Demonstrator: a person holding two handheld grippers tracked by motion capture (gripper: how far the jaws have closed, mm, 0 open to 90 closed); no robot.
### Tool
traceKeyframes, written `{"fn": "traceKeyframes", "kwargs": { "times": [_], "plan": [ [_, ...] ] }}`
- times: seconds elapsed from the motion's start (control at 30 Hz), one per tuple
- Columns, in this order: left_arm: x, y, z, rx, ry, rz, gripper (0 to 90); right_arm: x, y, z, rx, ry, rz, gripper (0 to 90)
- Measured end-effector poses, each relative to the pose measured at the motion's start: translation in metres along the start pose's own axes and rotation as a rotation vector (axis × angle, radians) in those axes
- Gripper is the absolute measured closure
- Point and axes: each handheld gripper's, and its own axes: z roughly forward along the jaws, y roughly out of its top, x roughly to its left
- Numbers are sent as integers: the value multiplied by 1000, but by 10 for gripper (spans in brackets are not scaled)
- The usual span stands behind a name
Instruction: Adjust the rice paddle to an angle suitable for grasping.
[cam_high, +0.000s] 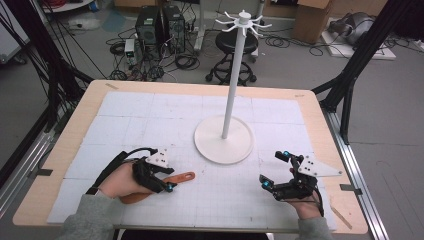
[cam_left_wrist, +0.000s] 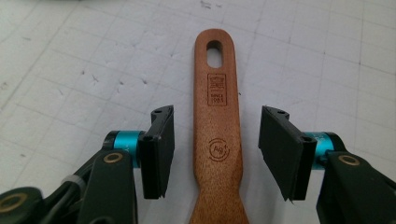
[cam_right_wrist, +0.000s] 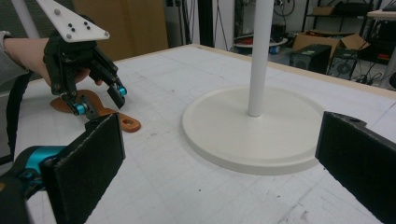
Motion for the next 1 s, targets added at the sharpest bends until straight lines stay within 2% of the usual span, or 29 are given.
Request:
{"fn": "traceKeyframes", "kwargs": {
  "times": [0.23,0.3,0.37,0.63,0.93,1.0],
  "plan": [
    [0,1,0,36,6,4,504,0,0,0,-1,-2,3,0],
    [-2,2,0,55,15,24,510,0,0,-1,-4,-2,5,0],
    [-2,5,0,75,20,27,511,0,0,-1,-6,-2,3,0],
    [-1,11,0,144,3,30,548,0,0,-2,-6,-3,12,0],
    [1,13,0,168,-2,26,563,-1,0,-2,-9,-6,8,0],
    [-1,17,0,202,10,42,569,-1,0,-2,-14,-9,9,0]
  ]
}}
